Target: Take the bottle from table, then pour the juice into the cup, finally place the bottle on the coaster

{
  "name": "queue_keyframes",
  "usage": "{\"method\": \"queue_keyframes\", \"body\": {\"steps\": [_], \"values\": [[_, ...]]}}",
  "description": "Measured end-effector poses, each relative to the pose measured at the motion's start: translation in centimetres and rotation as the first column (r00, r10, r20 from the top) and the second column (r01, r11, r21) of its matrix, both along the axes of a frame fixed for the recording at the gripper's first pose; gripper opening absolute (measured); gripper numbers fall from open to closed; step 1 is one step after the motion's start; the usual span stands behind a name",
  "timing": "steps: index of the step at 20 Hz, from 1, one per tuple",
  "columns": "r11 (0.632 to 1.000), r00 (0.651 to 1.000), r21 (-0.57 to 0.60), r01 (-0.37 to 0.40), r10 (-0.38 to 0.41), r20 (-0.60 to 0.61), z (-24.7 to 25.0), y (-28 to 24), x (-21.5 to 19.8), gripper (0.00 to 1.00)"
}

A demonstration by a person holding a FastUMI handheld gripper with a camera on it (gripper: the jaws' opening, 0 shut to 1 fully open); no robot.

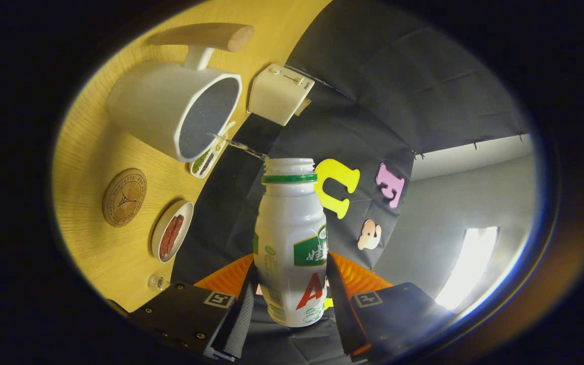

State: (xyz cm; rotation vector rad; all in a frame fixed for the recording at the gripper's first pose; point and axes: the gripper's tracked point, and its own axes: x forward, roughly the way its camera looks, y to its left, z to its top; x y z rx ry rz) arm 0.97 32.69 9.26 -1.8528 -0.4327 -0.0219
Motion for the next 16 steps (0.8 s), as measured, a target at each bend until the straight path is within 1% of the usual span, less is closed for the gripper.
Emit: {"method": "queue_keyframes", "body": {"steps": [10,16], "values": [[0.998,1.0,-0.056,-0.005,0.005,0.007,-0.9,0.4,-0.1,0.7],[0.992,0.999,-0.121,-0.021,0.024,0.025,-1.5,1.1,-0.4,0.7]]}}
